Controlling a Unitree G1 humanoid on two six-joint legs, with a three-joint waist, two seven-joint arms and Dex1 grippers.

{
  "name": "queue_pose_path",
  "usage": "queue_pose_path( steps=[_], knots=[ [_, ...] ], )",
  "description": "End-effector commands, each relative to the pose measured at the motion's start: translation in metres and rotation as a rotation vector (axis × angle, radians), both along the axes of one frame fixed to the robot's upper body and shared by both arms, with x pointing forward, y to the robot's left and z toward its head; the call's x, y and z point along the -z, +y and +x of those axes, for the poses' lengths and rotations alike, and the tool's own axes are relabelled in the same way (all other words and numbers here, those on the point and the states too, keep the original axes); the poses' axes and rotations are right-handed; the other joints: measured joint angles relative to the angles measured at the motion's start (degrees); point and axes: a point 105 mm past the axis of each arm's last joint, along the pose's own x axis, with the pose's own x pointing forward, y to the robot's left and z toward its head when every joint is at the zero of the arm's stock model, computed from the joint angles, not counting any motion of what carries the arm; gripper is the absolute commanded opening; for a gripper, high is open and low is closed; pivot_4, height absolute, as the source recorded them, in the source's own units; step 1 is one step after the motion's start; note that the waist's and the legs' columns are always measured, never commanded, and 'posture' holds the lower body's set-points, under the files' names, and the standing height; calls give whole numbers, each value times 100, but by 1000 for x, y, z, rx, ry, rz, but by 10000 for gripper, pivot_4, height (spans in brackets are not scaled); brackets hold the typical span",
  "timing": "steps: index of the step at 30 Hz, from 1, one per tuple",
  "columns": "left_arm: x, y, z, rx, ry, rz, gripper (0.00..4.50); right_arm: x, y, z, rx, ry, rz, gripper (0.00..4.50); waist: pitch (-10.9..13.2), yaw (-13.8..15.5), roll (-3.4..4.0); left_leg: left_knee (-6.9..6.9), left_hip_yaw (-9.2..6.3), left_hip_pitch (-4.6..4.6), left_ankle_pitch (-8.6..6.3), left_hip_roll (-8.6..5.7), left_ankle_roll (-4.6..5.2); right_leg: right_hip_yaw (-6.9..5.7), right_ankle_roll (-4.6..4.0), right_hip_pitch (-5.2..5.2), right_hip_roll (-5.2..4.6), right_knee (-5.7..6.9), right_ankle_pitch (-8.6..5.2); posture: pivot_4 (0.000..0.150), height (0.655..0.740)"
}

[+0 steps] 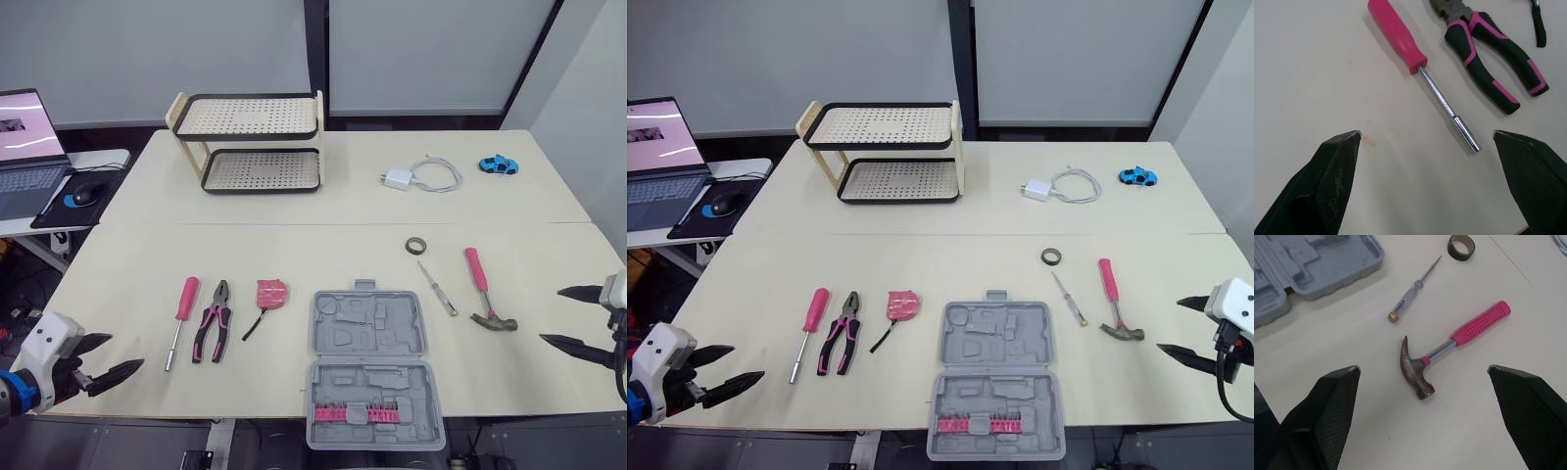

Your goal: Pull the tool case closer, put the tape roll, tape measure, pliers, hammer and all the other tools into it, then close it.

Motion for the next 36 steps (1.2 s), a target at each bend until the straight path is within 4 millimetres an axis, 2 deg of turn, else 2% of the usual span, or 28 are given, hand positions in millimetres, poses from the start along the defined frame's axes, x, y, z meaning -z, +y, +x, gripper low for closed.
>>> queue_pose_path(
  steps=[1,4,7,11,14,19,23,30,33,35,36],
  knots=[
    [-12,-2,2,16,-53,-15,45000,-16,15,4,-58,-27,-1,44765,0,0,0,0,1,0,0,0,0,0,0,-1,0,0,0,1500,7400],
    [-13,-10,6,53,-67,-21,45000,-24,27,7,-94,-34,3,44765,0,1,0,0,1,0,0,0,0,0,0,-1,0,0,0,1500,7400],
    [-16,-28,11,128,-82,-24,45000,-31,42,13,-123,-49,14,44765,0,1,0,0,-1,-1,0,1,0,-2,0,-1,0,-1,0,1500,7400],
    [-24,-63,23,236,-120,-55,45000,-36,64,24,-130,-51,50,44765,0,11,0,1,-1,-3,0,-1,0,0,0,0,-2,-3,0,1500,7400],
    [-34,-96,33,322,-153,-97,45000,-35,77,40,-100,-66,42,44765,1,9,0,4,-3,-5,0,-1,0,-1,0,-1,-2,-3,0,1500,7400],
    [-54,-145,46,411,-216,-170,45000,-28,97,69,-19,-73,61,44765,1,-1,-1,3,-3,-10,1,-1,-1,-1,0,-11,-1,-1,0,1500,7400],
    [-67,-176,50,470,-243,-211,45000,-19,115,88,16,-72,77,44765,1,-4,-1,4,-1,-18,1,-2,-2,2,-1,-24,-1,8,1,1500,7400],
    [-74,-205,57,516,-262,-223,45000,1,131,118,49,-81,67,44765,1,-14,-1,4,1,-18,3,-4,-5,3,-1,-29,0,12,1,1500,7400],
    [-74,-212,56,533,-259,-233,45000,6,137,131,58,-89,67,38789,1,-20,-1,4,1,-18,3,-5,-5,5,-1,-30,2,13,1,1500,7400],
    [-75,-216,57,543,-260,-239,45000,10,142,138,56,-90,64,32435,1,-21,0,4,0,-18,5,-4,-8,5,-1,-32,2,13,1,1500,7400],
    [-77,-220,58,547,-266,-245,45000,13,144,144,59,-93,59,32435,1,-21,-1,4,1,-18,14,-5,-24,5,-1,-32,2,14,1,1500,7400]
  ],
)
